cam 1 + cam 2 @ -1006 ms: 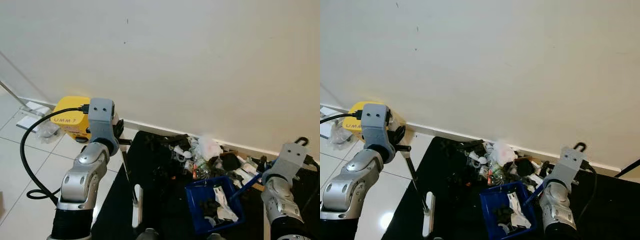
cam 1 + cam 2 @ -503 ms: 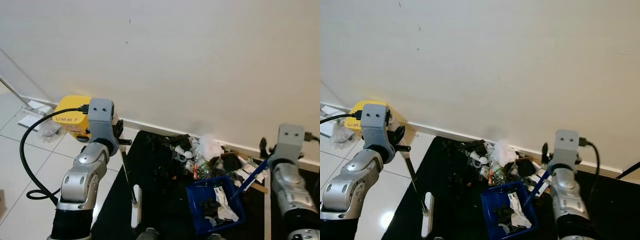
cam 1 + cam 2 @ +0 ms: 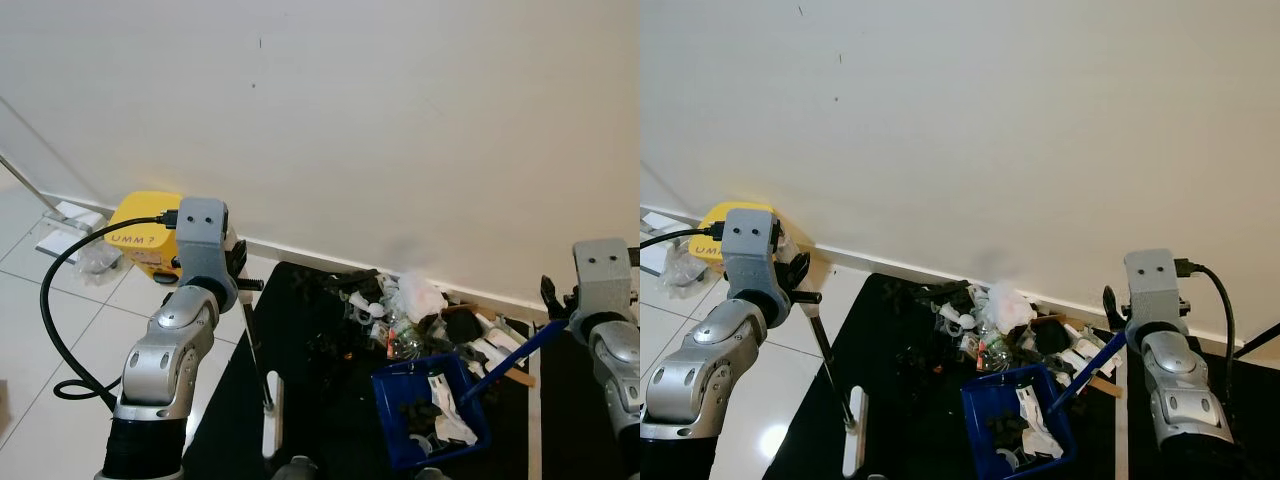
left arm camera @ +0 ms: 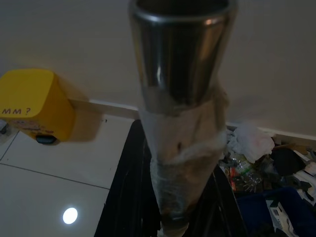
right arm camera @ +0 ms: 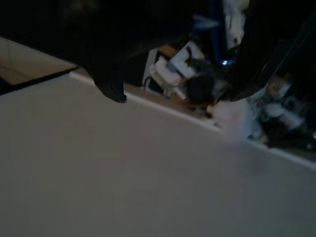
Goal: Sweep floor
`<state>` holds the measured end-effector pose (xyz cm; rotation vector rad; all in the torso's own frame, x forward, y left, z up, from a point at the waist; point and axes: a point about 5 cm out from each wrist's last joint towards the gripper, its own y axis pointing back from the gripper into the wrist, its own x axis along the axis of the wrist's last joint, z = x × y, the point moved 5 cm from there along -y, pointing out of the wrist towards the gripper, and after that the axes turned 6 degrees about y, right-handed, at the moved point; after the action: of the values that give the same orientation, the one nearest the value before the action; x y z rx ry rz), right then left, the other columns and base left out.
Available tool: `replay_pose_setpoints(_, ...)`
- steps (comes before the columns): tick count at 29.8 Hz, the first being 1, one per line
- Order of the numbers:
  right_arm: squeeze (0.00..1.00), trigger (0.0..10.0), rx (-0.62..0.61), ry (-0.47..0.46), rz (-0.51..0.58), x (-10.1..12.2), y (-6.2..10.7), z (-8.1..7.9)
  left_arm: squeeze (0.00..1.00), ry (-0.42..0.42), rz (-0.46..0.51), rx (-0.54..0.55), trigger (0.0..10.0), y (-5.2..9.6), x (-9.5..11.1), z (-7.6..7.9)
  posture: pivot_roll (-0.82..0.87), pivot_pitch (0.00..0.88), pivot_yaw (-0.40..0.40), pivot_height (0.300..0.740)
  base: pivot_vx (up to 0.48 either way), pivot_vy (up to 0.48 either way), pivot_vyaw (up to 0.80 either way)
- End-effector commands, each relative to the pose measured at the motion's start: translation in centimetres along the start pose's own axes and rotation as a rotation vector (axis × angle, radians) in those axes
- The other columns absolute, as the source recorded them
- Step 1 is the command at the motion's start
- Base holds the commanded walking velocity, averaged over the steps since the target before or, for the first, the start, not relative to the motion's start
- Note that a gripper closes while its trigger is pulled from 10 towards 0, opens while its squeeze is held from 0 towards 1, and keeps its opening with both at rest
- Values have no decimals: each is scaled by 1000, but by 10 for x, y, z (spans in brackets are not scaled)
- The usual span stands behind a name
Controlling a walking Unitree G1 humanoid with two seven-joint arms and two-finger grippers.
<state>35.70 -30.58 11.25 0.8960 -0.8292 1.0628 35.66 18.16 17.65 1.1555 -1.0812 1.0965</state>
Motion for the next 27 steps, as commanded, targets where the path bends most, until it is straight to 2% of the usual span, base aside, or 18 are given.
replay_pose_setpoints(1, 0, 10000, 17, -35, -46, -13, 4, -2, 0, 6, -7, 5, 10000, 0, -3, 0, 23, 188, 76, 740, 0, 0, 0)
replay_pose_setpoints(5, 0, 10000, 47, -63, -72, -19, 5, -6, 0, 4, -9, 4, 10000, 0, -3, 0, 25, 188, 77, 740, 0, 0, 0)
replay_pose_setpoints(8, 0, 10000, 52, -81, -87, -22, 6, -2, 0, 2, -10, 4, 10000, 0, -3, -1, 28, 187, 79, 740, 0, 0, 0)
replay_pose_setpoints(9, 0, 8824, 53, -95, -92, -23, 6, 1, 0, 1, -10, 5, 10000, 0, -2, -1, 29, 187, 80, 740, 0, 0, 0)
replay_pose_setpoints(10, 0, 8824, 53, -95, -92, -23, 6, 1, 0, 1, -10, 5, 10000, 0, -2, -1, 29, 187, 80, 740, 0, 0, 0)
replay_pose_setpoints(11, 0, 8196, 56, -109, -95, -23, 6, 3, 0, 0, -10, 6, 10000, 0, -2, -1, 29, 186, 80, 740, 0, 0, 0)
replay_pose_setpoints(12, 0, 8196, 56, -109, -95, -23, 6, 3, 0, 0, -10, 6, 10000, 0, -2, -1, 29, 186, 80, 740, 0, 0, 0)
replay_pose_setpoints(13, 0, 4784, 59, -118, -86, -21, 6, 4, 0, 1, -11, 7, 10000, 0, -3, -2, 28, 187, 80, 740, 0, 0, 0)
replay_pose_setpoints(15, 0, 4784, 60, -121, -84, -21, 6, 4, 0, 1, -11, 7, 10000, 0, -3, -2, 28, 187, 80, 740, 0, 0, 0)
replay_pose_setpoints(16, 0, 2588, 60, -115, -79, -20, 5, 6, 0, 2, -11, 7, 10000, 0, -3, -1, 28, 187, 80, 740, 0, 0, 0)
replay_pose_setpoints(17, 0, 2588, 60, -115, -79, -20, 5, 6, 0, 2, -11, 7, 10000, 0, -3, -1, 28, 187, 80, 740, 0, 0, 0)
replay_pose_setpoints(18, 0, 0, 64, -118, -71, -19, 4, 5, 0, 2, -11, 7, 10000, 0, -3, -1, 28, 187, 80, 740, 0, 0, 0)
replay_pose_setpoints(27, 0, 0, 103, -120, -60, -19, 3, 0, 0, 1, -11, 14, 10000, 1, -3, -4, 38, 180, 79, 740, 0, 0, 0)
